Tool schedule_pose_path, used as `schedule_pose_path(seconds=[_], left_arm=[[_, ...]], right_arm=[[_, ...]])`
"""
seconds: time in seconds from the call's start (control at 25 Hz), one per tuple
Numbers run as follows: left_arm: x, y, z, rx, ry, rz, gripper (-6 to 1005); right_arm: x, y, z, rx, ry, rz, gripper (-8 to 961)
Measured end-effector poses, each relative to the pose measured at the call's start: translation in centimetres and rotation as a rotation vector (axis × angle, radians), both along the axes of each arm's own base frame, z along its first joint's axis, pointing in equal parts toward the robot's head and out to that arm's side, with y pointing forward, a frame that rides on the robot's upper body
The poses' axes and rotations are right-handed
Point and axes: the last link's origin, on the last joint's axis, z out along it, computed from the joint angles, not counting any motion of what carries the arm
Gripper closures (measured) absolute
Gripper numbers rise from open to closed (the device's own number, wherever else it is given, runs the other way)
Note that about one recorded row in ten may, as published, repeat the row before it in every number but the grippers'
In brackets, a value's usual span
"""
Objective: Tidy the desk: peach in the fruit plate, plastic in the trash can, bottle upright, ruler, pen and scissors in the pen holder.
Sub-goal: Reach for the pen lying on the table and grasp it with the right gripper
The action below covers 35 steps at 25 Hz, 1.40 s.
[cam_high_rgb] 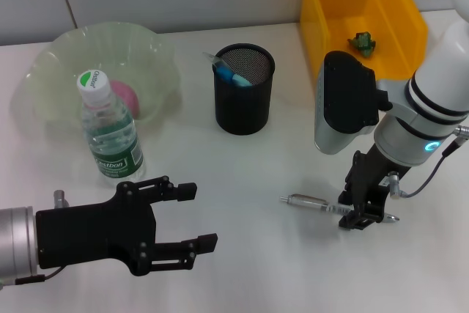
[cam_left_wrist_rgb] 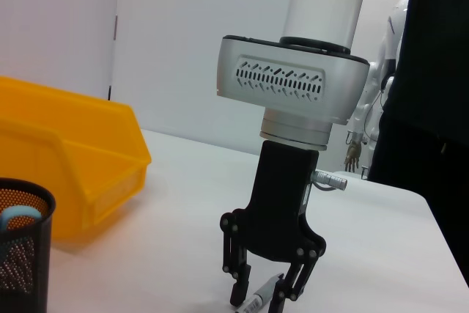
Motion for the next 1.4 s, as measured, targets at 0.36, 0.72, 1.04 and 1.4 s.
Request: schedule_pose_path(seconds=[0.36, 0.72, 1.04, 1.4], left_arm=[[-0.01, -0.03, 0.04, -0.003, 0.0, -0.001, 190], [-0.13, -0.1, 0.02, -0.003, -0.002, 0.001, 190], [-0.05, -0.06, 0.08, -0.003, -0.005, 0.0, 190], [0.04, -0.03, 0.1, -0.001, -0.009, 0.001, 191]], right_arm=[[-0.07, 0.05, -0.02, 0.004, 0.0, -0.001, 596], [-0.03, 0.11, -0.06, 0.006, -0.002, -0.002, 720], [-0.05, 0.16, -0.12, 0.005, -0.004, -0.005, 774], [-0.07, 0.11, -0.27, -0.002, -0.011, 0.001, 786]])
